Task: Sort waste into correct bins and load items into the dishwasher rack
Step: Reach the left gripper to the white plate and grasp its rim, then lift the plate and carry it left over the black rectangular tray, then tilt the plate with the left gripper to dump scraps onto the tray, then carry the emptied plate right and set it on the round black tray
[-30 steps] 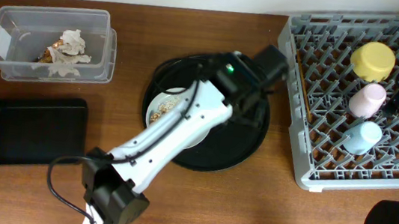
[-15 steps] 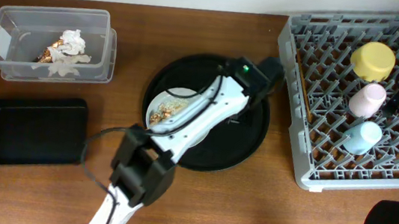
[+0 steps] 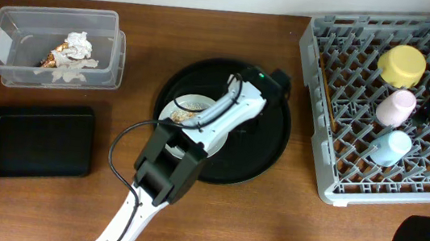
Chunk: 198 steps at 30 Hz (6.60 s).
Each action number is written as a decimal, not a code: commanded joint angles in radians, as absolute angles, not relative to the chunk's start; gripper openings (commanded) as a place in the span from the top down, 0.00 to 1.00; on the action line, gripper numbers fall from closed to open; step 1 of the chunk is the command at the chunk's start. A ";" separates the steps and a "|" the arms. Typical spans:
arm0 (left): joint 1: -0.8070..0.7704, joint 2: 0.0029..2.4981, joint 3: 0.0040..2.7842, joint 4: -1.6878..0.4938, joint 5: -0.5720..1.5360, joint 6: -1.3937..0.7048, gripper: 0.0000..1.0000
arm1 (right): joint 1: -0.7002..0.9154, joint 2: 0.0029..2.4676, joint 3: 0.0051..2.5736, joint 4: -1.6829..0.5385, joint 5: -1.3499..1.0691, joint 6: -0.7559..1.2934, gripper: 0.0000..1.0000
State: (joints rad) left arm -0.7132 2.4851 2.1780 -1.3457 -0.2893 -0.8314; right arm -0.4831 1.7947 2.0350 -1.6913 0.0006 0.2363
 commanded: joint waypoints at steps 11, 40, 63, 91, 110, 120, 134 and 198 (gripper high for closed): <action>-0.685 2.498 2.174 -1.313 -0.235 -0.814 0.57 | -0.485 1.790 2.032 -1.691 0.012 0.245 0.02; -0.704 2.502 2.157 -1.373 -0.251 -0.815 0.99 | -0.485 1.790 2.032 -1.691 0.012 0.244 0.02; -0.554 2.402 2.419 -1.689 -0.371 -0.742 0.99 | -0.485 1.790 2.032 -1.691 0.012 0.245 0.02; 0.191 2.231 2.416 -1.684 -0.004 -0.584 0.99 | -0.485 1.790 2.032 -1.691 0.012 0.244 0.02; 0.375 2.231 2.285 -1.654 0.290 -0.497 0.99 | -0.485 1.790 2.032 -1.691 0.012 0.245 0.02; 0.518 2.231 2.282 -1.674 0.561 -0.334 0.99 | -0.485 1.790 2.032 -1.691 0.012 0.244 0.02; 0.660 2.231 2.275 -1.687 0.819 -0.163 0.99 | -0.485 1.790 2.032 -1.691 0.012 0.245 0.02; 0.676 1.987 1.990 -1.689 1.134 -0.034 0.99 | -0.485 1.790 2.032 -1.691 0.012 0.245 0.02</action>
